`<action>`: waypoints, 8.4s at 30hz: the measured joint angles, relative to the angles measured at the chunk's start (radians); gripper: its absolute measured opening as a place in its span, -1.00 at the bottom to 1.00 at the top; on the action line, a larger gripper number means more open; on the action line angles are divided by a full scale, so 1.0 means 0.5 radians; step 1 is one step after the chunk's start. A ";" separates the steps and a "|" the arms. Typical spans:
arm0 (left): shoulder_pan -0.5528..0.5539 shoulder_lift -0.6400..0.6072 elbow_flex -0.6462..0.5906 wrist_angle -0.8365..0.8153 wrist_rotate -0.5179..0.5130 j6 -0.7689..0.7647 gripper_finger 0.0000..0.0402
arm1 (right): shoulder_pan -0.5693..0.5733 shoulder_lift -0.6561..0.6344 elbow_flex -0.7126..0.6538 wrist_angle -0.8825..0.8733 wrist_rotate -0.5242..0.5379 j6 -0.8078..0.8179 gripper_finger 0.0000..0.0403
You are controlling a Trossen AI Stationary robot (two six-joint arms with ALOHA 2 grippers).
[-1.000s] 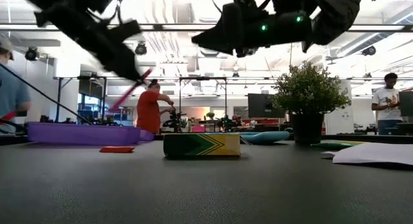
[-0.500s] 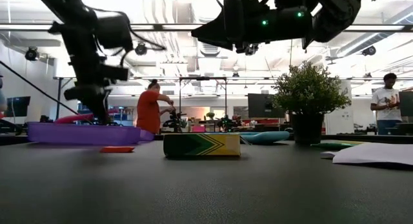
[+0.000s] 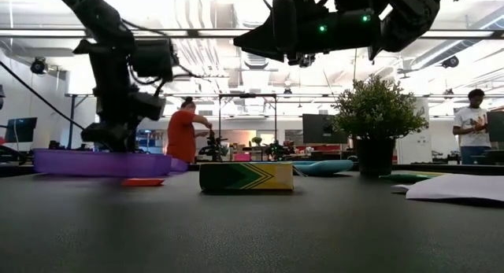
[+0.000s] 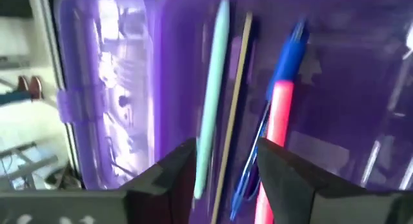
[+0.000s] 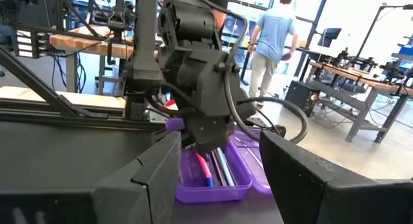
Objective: Pack school essentials
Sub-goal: Put the orange eraser into the purple supply box, then put the green crayon box into the purple supply box
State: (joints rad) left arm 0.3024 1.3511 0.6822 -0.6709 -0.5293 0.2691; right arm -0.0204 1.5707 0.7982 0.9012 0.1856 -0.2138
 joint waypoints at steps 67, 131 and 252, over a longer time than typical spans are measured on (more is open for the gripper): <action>-1.013 0.499 0.328 0.380 0.758 -0.904 -0.92 | 0.000 0.002 0.000 -0.015 0.000 -0.096 0.00; -0.856 0.519 -0.230 1.553 1.054 -0.374 -0.70 | 0.000 0.002 0.000 -0.069 -0.002 -0.149 0.00; -1.188 0.380 -0.323 3.456 0.446 -0.842 -0.36 | 0.778 -0.205 -0.001 -1.509 0.415 0.697 0.00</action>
State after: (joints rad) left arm -0.2916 1.5414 0.5204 1.0573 -0.3065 -0.1516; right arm 0.3687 1.4681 0.7979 0.1467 0.3931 0.1347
